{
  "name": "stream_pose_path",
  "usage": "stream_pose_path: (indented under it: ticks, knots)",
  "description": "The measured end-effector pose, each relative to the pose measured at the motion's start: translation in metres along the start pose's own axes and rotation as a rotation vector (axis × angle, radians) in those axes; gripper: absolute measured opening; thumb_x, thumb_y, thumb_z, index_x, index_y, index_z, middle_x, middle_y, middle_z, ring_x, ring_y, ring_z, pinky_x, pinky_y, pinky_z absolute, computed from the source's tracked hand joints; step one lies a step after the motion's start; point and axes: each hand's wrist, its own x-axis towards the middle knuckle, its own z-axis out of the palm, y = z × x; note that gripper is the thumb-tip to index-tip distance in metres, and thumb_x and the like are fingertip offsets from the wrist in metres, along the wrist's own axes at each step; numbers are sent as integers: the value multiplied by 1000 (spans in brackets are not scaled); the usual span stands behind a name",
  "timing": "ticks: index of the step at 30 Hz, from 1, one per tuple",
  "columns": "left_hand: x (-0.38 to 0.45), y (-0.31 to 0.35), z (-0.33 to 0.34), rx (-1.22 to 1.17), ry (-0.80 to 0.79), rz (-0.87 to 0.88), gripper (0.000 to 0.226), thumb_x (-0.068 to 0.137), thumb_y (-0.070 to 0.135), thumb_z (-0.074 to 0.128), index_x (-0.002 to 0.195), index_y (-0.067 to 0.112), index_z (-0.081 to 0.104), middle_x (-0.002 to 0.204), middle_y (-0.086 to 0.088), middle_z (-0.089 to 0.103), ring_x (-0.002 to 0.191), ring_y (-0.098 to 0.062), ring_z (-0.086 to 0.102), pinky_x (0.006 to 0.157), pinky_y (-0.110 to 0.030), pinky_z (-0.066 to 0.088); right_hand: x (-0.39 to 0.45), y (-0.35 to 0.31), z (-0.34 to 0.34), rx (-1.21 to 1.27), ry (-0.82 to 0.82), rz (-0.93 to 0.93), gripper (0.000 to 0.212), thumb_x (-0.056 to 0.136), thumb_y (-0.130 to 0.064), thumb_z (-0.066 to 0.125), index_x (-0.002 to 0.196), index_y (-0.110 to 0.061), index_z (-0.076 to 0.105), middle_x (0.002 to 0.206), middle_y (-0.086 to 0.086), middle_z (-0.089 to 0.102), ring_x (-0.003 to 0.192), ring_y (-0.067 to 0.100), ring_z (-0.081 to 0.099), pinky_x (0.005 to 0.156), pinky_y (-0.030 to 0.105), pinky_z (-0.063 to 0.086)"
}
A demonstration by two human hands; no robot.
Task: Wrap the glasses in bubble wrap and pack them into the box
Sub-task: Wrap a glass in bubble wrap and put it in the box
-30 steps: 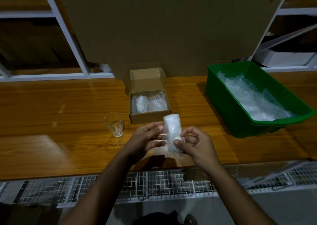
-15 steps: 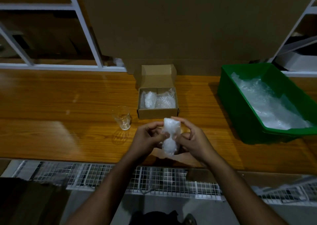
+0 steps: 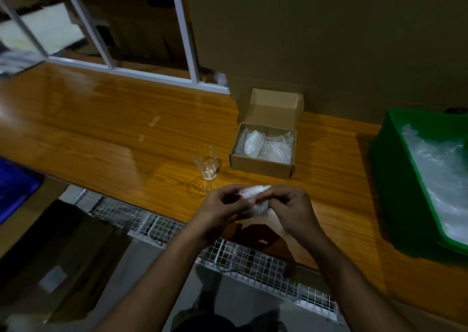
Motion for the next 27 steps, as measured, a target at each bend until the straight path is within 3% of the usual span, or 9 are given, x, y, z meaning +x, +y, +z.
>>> stream_pose_path:
  ticks: [5, 7, 10, 12, 16, 19, 22, 24, 27]
  knots:
    - [3, 0, -21, -79, 122, 65, 44, 70, 7, 78, 113, 6, 69, 109, -12, 75, 104, -29, 71, 82, -34, 58, 15, 3, 13, 233, -131, 39, 8, 84, -9, 68, 86, -12, 75, 89, 3, 72, 89, 21, 69, 77, 44, 57]
    - [8, 5, -34, -93, 148, 82, 39, 68, 8, 78, 106, 6, 70, 106, -14, 75, 102, -32, 71, 80, -35, 59, 22, 2, 20, 358, -131, 98, 28, 76, -21, 82, 92, -16, 60, 93, 9, 66, 91, 26, 68, 79, 51, 59]
    - [14, 15, -52, -9, 134, 168, 34, 71, 9, 80, 101, -3, 69, 103, -23, 73, 99, -35, 71, 79, -38, 59, 34, -8, 33, 255, -190, 96, 50, 77, -14, 86, 117, -22, 57, 106, 7, 71, 95, 26, 73, 78, 48, 62]
    - [18, 23, -64, 61, 140, 254, 30, 76, 6, 80, 101, -7, 68, 100, -22, 73, 96, -33, 72, 78, -38, 60, 46, -15, 49, 173, -214, 59, 47, 80, -12, 81, 124, -18, 63, 109, 4, 74, 96, 23, 74, 77, 46, 63]
    - [29, 39, -87, 165, 174, 365, 18, 81, -1, 78, 97, 6, 73, 92, -10, 76, 90, -25, 74, 74, -35, 59, 73, -23, 78, 16, -48, -37, 29, 81, -13, 81, 110, -10, 74, 98, 4, 76, 90, 20, 75, 72, 47, 63]
    - [37, 46, -111, 171, 164, 440, 29, 79, 7, 82, 107, 7, 71, 98, -5, 76, 96, -22, 73, 83, -40, 60, 88, -35, 94, -150, 81, -172, 22, 84, -14, 79, 106, -11, 76, 96, -1, 77, 89, 11, 74, 75, 36, 62]
    - [49, 42, -138, 400, 272, 516, 59, 67, 31, 91, 120, 23, 66, 114, 7, 66, 103, -9, 65, 85, -30, 57, 106, -50, 96, -265, 196, -148, 23, 84, -15, 79, 106, -22, 77, 96, -15, 73, 91, -2, 68, 78, 20, 57]
    - [63, 39, -150, 559, 255, 505, 78, 61, 36, 94, 129, 33, 57, 132, 9, 56, 116, -3, 57, 90, -25, 53, 119, -59, 94, -431, 155, -167, 24, 84, -16, 78, 105, -28, 76, 95, -19, 68, 89, -2, 65, 76, 20, 54]
    - [87, 35, -153, 598, 92, 442, 90, 58, 43, 92, 136, 38, 48, 136, 9, 57, 124, -6, 55, 96, -26, 52, 136, -71, 100, -767, -78, -188, 27, 87, -8, 69, 107, -25, 77, 103, -3, 65, 93, 9, 58, 83, 30, 51]
